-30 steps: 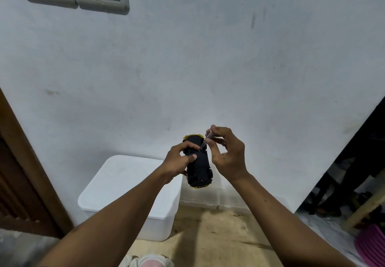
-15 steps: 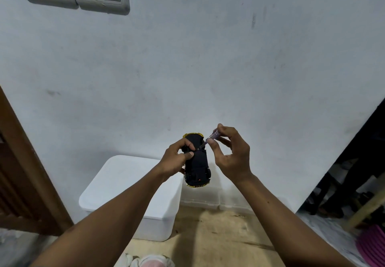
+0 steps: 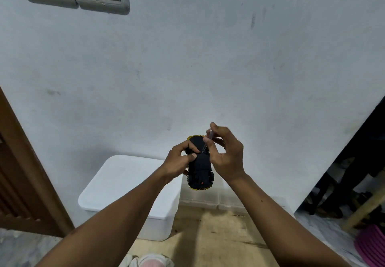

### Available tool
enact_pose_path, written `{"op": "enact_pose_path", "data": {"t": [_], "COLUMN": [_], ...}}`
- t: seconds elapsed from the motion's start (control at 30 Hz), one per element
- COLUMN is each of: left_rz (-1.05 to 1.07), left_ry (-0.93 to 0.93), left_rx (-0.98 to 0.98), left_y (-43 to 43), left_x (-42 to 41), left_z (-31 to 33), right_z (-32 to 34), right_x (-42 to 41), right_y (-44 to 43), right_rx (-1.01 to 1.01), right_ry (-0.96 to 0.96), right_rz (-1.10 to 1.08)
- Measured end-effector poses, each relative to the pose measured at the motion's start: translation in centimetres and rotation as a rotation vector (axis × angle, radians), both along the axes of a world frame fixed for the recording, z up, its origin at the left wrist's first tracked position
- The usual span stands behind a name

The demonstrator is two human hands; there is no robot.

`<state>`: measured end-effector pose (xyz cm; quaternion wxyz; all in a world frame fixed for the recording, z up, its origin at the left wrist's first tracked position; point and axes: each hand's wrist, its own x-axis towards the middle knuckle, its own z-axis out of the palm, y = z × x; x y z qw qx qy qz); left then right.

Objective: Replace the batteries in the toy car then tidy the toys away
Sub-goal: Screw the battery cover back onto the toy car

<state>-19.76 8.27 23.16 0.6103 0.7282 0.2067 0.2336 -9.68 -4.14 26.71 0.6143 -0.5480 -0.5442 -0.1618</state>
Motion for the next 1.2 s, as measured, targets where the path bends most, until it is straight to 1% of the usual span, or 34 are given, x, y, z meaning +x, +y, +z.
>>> {"op": "enact_pose_path", "data": {"t": [0.07,0.2,0.33,0.5,0.63,0.7,0.83,0.97,1.2], "left_rz": [-0.010,-0.002,0.035,0.035,0.040,0.037,0.030,0.029,0.032], "left_ry": [-0.006,-0.012,-0.014,-0.009,-0.012,-0.007,-0.012,-0.014,-0.010], "left_rx": [0.004,-0.004,-0.026,-0.026,-0.016,-0.021,-0.030,-0.011,-0.008], "left_y": [-0.1,-0.1,0.5,0.6,0.8,0.9,0.8,0.7,1.0], "left_x": [0.0,-0.2,-0.4,-0.5,-0.3,-0.4,-0.3,-0.1,-0.1], "left_z": [0.0,-0.2,-0.3,-0.6,-0.5,-0.6,-0.5,-0.3,-0.4], "right_z": [0.2,0.7,0.6,0.6,0.5,0.4,0.4,0.3,0.6], "right_x": [0.0,-0.2,-0.2,-0.1,0.0,0.3,0.0,-0.2,-0.2], "right_y": [0.0,-0.3,-0.2,-0.3,0.2,0.2,0.0,0.5,0.1], "right_rx": [0.013,-0.028,0.011,-0.064,0.000,0.014,-0.052,0.014,-0.042], "right_ry": [0.016,0.064,0.085,0.038,0.008,-0.004,0.024,-0.051,0.062], "right_rz": [-0.002,0.039,-0.011,0.046,-0.010,-0.004,0.034,-0.026,0.006]}}
